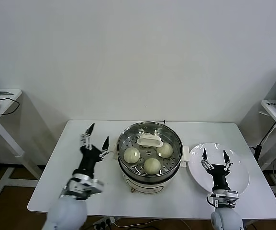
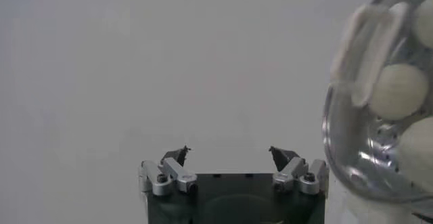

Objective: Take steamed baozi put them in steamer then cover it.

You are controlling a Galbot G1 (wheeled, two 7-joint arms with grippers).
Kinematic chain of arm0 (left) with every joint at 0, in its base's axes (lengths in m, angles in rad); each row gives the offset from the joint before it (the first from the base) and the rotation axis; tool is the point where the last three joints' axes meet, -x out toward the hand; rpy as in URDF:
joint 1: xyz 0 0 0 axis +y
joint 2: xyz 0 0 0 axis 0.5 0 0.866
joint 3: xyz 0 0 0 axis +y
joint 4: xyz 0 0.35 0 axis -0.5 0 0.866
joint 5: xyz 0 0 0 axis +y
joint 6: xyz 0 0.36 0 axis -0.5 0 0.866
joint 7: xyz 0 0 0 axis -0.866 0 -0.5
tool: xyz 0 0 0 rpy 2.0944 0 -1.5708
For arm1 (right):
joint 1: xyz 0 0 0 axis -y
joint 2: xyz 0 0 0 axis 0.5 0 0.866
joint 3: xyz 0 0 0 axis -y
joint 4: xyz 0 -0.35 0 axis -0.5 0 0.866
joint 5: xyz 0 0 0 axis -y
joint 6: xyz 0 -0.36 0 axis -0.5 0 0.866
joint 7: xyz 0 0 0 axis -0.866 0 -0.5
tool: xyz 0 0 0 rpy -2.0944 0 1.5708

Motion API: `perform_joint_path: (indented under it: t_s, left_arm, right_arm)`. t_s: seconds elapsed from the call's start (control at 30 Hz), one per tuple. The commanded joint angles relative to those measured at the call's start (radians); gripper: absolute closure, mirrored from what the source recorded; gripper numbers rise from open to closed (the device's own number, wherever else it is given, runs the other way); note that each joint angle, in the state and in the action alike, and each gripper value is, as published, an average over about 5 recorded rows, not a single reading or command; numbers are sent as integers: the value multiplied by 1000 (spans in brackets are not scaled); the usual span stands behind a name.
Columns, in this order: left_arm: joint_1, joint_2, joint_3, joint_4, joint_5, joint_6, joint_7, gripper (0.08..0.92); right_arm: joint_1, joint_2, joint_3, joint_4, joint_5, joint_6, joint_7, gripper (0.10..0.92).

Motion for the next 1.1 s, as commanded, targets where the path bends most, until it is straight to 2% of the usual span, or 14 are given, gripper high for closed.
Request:
perform_joint_path:
  t_s: [0.03, 0.1, 0.3, 0.63, 1.1]
  left_arm:
    - [153, -2, -299, 207, -693, -438, 54, 177]
    - [162, -4, -305, 232, -717, -492, 61, 177]
    - [176, -5, -321, 250, -764, -515, 62, 177]
    - [191, -25, -308, 238, -764, -511, 61, 177]
    - [197, -17, -312, 228, -761, -496, 61, 177]
  right_arm:
    - [-35, -4, -5, 22, 39, -43, 19, 203]
    - [-42, -5, -6, 22, 36, -48, 30, 203]
    - [-54, -4, -3, 28, 39, -48, 30, 203]
    - [-62, 4, -8, 32, 38, -39, 20, 203]
    - [-63, 4, -14, 30, 35, -29, 25, 203]
